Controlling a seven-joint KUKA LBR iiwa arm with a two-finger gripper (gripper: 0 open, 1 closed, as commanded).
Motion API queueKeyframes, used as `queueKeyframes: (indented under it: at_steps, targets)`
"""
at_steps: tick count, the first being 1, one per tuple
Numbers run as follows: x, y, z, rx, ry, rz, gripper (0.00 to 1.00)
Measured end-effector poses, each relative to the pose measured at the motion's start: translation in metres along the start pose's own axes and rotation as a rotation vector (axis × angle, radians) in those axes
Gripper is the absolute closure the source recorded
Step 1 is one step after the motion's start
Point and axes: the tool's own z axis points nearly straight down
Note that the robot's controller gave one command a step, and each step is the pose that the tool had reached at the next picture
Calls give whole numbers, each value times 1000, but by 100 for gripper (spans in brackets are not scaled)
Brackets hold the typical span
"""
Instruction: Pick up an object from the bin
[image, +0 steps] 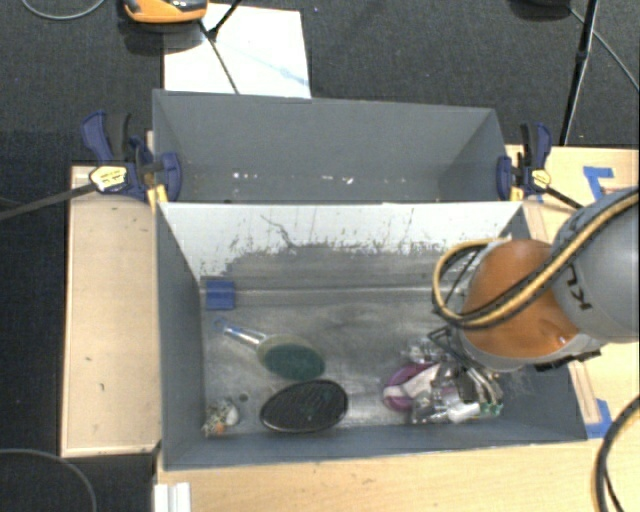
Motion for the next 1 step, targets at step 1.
queueKeyframes:
  at_steps: [1]
  targets:
    - [-14, -2, -150, 1, -8, -30, 100]
